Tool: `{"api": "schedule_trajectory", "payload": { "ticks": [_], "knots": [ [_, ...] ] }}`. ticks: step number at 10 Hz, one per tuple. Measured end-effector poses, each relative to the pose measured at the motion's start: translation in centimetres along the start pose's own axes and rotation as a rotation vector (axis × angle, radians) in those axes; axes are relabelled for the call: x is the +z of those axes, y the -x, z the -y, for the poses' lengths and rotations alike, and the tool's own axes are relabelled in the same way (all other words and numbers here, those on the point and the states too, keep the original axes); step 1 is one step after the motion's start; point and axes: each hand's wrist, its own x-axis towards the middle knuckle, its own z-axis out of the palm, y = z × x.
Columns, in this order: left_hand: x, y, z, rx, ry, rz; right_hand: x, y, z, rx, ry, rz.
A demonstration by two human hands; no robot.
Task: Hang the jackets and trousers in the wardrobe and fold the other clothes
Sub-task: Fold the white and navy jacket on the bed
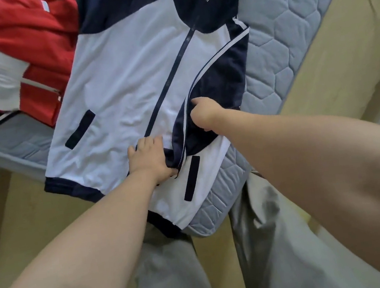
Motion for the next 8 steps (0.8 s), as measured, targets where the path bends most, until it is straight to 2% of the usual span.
{"api": "schedule_trajectory", "payload": {
  "ticks": [1, 2, 3, 4, 5, 7, 8],
  "knots": [
    [-0.2, -0.4, 1.9, 0.007, 0.015, -0.038, 1.6, -0.7, 1.1, 0.030, 0.035, -0.029],
    [0.4, -0.5, 4.4, -0.061, 0.403, 0.020, 3.2, -1.1, 2.2, 0.098, -0.077, 0.014],
    [0.8, -0.4, 6.2, -0.283, 0.874, 0.126, 4.9, -0.8, 3.8, 0.164, -0.293, 0.034],
    [2.2, 0.4, 8.2, -0.545, 1.179, 0.195, 6.4, -0.4, 5.2, 0.182, -0.437, 0.121],
    [3.3, 2.1, 9.9, -0.665, 1.384, 0.169, 7.9, -0.5, 5.8, 0.153, -0.398, 0.121],
    [5.0, 4.5, 9.3, -0.376, 0.712, -0.355, 11.1, -1.3, 5.6, -0.069, 0.129, -0.025],
    [5.8, 4.4, 8.7, -0.352, 0.692, -0.271, 12.2, -1.4, 5.5, -0.098, 0.220, -0.035]
  ]
}}
